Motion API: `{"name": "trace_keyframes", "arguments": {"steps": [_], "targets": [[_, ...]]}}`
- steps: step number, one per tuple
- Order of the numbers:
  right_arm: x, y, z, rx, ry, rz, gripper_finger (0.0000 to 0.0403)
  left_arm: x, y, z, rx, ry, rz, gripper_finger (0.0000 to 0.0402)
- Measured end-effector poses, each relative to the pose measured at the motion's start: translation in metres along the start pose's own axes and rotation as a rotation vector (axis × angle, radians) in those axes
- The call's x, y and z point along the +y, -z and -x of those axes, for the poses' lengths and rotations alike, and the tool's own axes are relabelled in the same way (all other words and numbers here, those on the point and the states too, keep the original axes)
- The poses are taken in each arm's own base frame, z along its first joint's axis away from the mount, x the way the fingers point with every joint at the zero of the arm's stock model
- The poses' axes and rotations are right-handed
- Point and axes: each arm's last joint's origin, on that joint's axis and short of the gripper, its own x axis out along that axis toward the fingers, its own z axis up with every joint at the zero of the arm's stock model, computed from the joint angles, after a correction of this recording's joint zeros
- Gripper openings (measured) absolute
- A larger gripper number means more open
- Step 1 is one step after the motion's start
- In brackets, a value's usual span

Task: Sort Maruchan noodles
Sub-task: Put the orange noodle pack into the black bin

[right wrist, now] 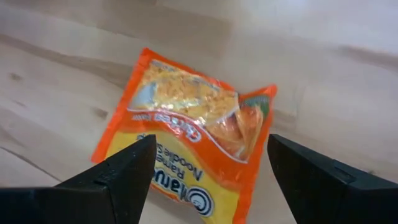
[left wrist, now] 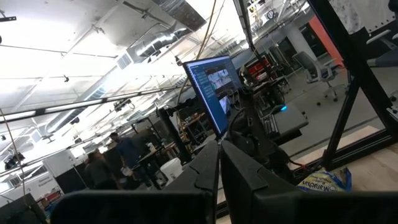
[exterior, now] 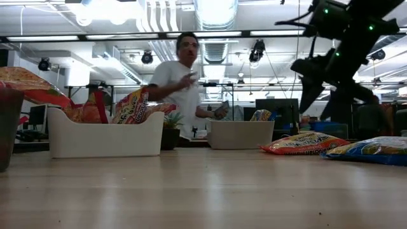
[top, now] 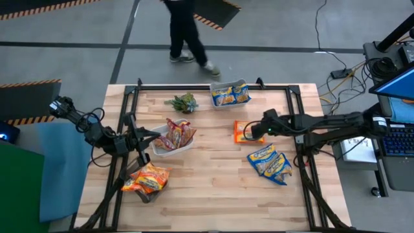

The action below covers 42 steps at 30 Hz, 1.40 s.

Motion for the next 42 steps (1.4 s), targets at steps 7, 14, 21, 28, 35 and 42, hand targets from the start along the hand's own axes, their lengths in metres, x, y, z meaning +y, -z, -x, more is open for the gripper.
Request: {"name": "trace_keyframes", "arguments": {"steps": [7, 14, 21, 28, 35, 42], "targets": [[-0.017, 0.012, -0.018, 0.036, -0.017, -0.054, 0.0302, 0.000, 0.000, 0.000, 0.000, 0.000, 0.000, 0.0000], [-0.024, 0.018, -0.032, 0.024, -0.050, -0.091, 0.0306, 0.000, 0.000, 0.000, 0.000, 0.000, 0.000, 0.0000], [-0.027, 0.028, -0.049, 0.011, -0.133, -0.130, 0.0304, 0.000, 0.000, 0.000, 0.000, 0.000, 0.000, 0.0000], [-0.032, 0.037, -0.064, -0.021, -0.172, -0.154, 0.0303, 0.000, 0.000, 0.000, 0.000, 0.000, 0.000, 0.0000], [-0.027, 0.035, -0.069, -0.044, -0.220, -0.147, 0.0274, 0.000, 0.000, 0.000, 0.000, 0.000, 0.000, 0.0000], [-0.025, 0.036, -0.073, -0.047, -0.226, -0.138, 0.0215, 0.000, 0.000, 0.000, 0.000, 0.000, 0.000, 0.0000]]}}
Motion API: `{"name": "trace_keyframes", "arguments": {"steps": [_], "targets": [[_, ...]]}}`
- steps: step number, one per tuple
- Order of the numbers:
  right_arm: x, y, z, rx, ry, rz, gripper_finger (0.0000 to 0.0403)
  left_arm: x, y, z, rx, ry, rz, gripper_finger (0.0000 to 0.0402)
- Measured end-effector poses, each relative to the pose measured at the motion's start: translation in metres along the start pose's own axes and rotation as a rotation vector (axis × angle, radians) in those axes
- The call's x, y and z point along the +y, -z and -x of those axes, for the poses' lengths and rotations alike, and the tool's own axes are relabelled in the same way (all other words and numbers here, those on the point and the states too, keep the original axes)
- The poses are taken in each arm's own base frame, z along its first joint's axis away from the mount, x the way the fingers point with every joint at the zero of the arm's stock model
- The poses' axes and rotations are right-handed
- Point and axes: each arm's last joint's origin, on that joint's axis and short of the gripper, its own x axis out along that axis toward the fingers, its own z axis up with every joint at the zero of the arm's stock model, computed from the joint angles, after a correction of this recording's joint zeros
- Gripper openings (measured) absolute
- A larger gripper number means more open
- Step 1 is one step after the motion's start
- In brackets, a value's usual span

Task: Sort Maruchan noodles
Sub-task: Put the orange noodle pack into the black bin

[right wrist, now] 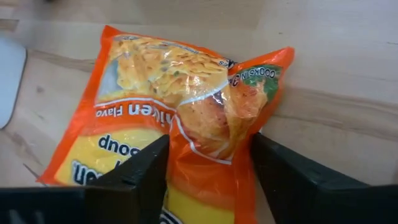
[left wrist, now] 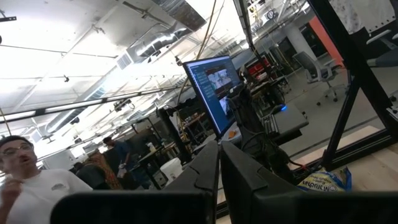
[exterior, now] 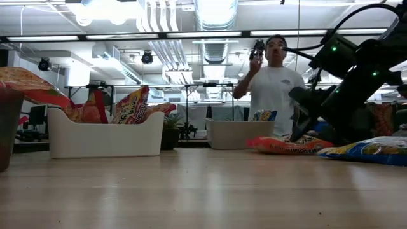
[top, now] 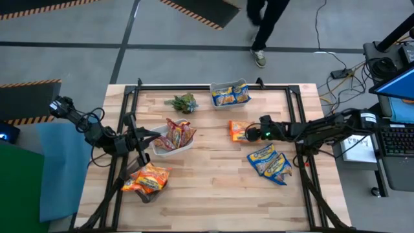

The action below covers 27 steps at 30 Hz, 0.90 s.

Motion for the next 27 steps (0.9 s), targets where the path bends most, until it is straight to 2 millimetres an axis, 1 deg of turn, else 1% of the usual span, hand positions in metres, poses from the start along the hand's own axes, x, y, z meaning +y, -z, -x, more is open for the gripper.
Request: {"name": "trace_keyframes", "arguments": {"steps": [8, 13, 19, 21, 27], "targets": [[0.001, 0.001, -0.005, -0.006, -0.007, 0.012, 0.0134, 0.000, 0.000, 0.000, 0.000, 0.000, 0.000, 0.0000], [0.003, 0.000, -0.005, -0.015, -0.028, 0.033, 0.0077, 0.000, 0.000, 0.000, 0.000, 0.000, -0.001, 0.0000], [0.007, -0.002, -0.004, -0.035, -0.064, 0.079, 0.0020, 0.000, 0.000, 0.000, 0.000, 0.000, 0.000, 0.0000], [0.009, -0.002, -0.004, -0.046, -0.086, 0.098, 0.0012, 0.000, 0.000, 0.000, 0.000, 0.000, 0.000, 0.0000], [0.016, -0.001, -0.002, -0.072, -0.148, 0.129, 0.0009, 0.000, 0.000, 0.000, 0.000, 0.000, 0.000, 0.0000]]}}
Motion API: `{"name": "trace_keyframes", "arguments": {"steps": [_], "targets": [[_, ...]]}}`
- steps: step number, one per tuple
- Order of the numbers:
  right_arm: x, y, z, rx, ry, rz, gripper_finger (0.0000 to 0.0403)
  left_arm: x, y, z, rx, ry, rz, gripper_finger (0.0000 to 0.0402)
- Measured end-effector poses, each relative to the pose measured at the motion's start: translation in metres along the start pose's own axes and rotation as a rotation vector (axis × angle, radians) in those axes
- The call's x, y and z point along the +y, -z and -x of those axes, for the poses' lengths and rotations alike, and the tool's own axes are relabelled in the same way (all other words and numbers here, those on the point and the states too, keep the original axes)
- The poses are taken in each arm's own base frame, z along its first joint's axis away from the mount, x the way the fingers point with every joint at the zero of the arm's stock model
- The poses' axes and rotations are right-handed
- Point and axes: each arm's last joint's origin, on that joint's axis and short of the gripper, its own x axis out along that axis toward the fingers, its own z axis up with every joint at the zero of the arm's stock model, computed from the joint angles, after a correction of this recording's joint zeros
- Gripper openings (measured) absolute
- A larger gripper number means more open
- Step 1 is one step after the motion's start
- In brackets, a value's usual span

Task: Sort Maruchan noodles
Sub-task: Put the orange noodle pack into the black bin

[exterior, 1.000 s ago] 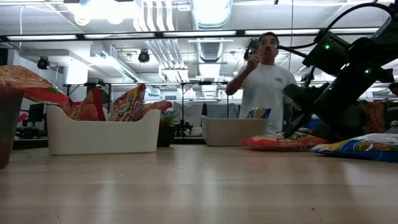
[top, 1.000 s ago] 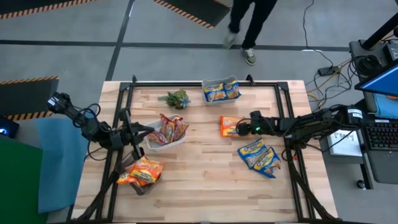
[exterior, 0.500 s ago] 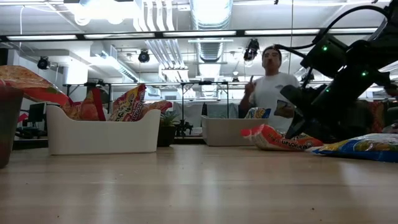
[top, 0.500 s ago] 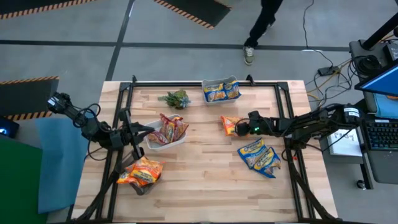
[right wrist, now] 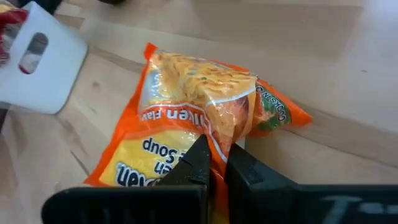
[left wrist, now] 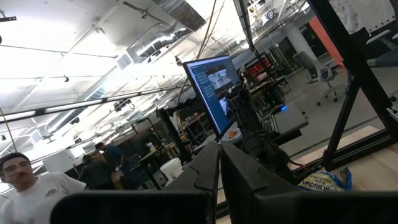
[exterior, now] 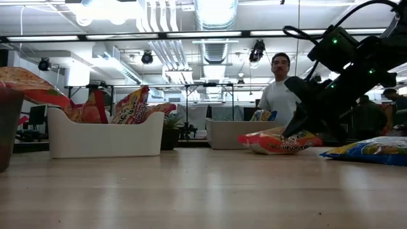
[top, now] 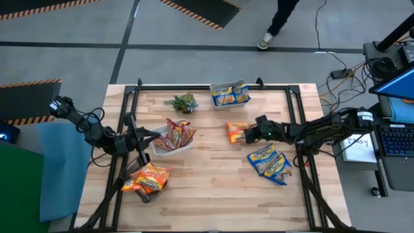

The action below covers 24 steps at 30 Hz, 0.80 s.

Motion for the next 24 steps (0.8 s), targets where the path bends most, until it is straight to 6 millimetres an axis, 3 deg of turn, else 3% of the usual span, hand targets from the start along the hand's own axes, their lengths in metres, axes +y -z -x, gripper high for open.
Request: {"name": "trace_keyframes", "arguments": {"steps": [24], "targets": [[0.043, -0.011, 0.014, -0.265, -0.355, 0.232, 0.0009, 0.000, 0.000, 0.000, 0.000, 0.000, 0.000, 0.0000]]}}
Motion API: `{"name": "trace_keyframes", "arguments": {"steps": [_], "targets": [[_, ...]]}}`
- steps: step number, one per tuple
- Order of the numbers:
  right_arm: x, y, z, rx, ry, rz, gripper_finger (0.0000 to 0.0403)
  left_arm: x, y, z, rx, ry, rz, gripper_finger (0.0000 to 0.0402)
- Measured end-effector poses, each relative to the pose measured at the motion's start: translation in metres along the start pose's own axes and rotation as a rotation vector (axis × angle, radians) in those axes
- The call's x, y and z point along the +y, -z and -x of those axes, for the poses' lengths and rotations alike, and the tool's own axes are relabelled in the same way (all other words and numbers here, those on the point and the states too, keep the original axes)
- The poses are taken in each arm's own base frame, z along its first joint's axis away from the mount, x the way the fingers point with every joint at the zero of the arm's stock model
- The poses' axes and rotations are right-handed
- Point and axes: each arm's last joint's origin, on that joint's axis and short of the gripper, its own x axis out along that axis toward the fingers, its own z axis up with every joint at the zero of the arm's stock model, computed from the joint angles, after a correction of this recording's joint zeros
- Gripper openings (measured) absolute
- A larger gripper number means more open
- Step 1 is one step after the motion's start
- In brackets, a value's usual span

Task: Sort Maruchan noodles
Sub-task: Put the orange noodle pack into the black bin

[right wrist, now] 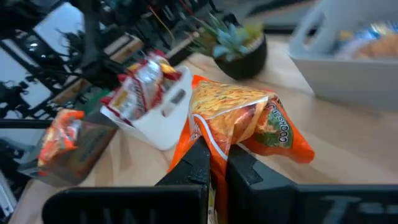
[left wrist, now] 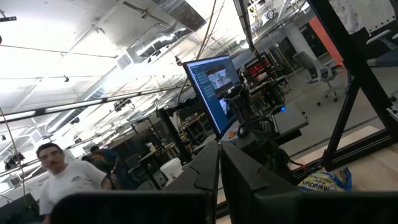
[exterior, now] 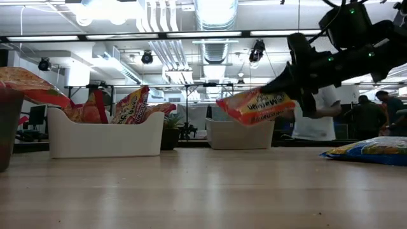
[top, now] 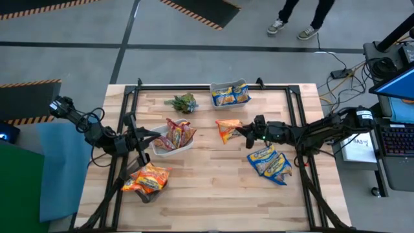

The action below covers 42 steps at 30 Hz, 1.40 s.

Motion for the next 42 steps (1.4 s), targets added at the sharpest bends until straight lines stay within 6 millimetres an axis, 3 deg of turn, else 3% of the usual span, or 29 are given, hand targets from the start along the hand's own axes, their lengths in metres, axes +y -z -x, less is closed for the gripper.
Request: {"name": "trace_keyframes", "arguments": {"steps": [9, 16, 24, 36, 42], "targets": [[0.021, -0.009, -0.002, -0.098, -0.065, 0.112, 0.0009, 0.000, 0.000, 0.000, 0.000, -0.001, 0.000, 0.0000], [0.046, -0.020, -0.023, -0.123, -0.107, 0.189, 0.0009, 0.000, 0.000, 0.000, -0.001, -0.001, 0.001, 0.0000], [0.074, -0.024, -0.071, -0.099, -0.184, 0.282, 0.0009, 0.000, 0.000, 0.000, 0.000, 0.000, 0.003, 0.0000], [0.123, -0.028, -0.155, -0.001, -0.446, 0.231, 0.0009, 0.000, 0.000, 0.000, 0.001, 0.001, 0.002, 0.0000], [0.146, -0.035, -0.196, 0.120, -0.412, 0.262, 0.0009, 0.000, 0.000, 0.000, 0.001, 0.001, 0.008, 0.0000]]}}
